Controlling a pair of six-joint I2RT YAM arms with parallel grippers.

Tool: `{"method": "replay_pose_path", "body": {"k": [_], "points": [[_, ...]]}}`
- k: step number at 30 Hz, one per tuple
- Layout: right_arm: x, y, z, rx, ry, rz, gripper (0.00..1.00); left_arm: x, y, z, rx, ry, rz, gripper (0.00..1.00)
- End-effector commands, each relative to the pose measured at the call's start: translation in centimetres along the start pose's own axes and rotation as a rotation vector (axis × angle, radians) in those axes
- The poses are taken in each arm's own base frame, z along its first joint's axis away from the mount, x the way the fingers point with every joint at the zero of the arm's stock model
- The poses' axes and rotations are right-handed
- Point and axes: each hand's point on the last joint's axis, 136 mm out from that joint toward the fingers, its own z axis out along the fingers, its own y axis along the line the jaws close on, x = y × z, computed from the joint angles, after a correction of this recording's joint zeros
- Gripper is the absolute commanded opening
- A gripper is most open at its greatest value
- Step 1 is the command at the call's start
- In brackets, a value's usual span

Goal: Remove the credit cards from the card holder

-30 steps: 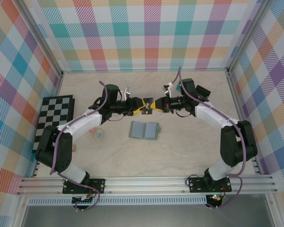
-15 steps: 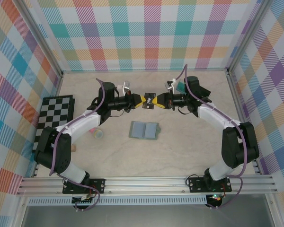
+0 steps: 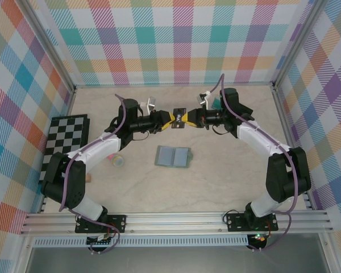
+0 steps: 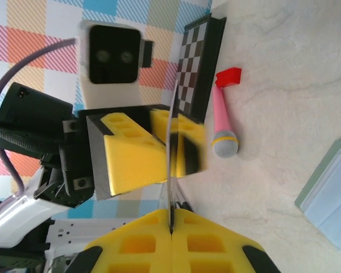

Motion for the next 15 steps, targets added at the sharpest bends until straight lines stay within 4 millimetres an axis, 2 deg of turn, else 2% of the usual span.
{"method": "replay_pose_path", "body": {"k": [1, 5, 9, 15], "points": [[-1.1, -0.2, -0.7, 0.120, -0.033, -0.119, 0.00, -0.2, 2.4, -1.5, -0.193, -0.057, 0.021, 0.51], [-2.3, -1.8, -2.8, 0.290, -0.075, -0.188, 0.00, -1.1, 4.9, -4.4, -0.431, -0.146, 0.077, 0.66], [-4.5, -2.9, -6.6, 0.449, -0.160, -0.265, 0.00, -1.5, 6.7, -8.0, -0.616, -0.225, 0.106, 0.82], [-7.0, -3.8, -11.7, 0.679, -0.214, -0.412, 0.00, -2.1, 8.1, -13.6, -0.864, -0.337, 0.171, 0.92]]}}
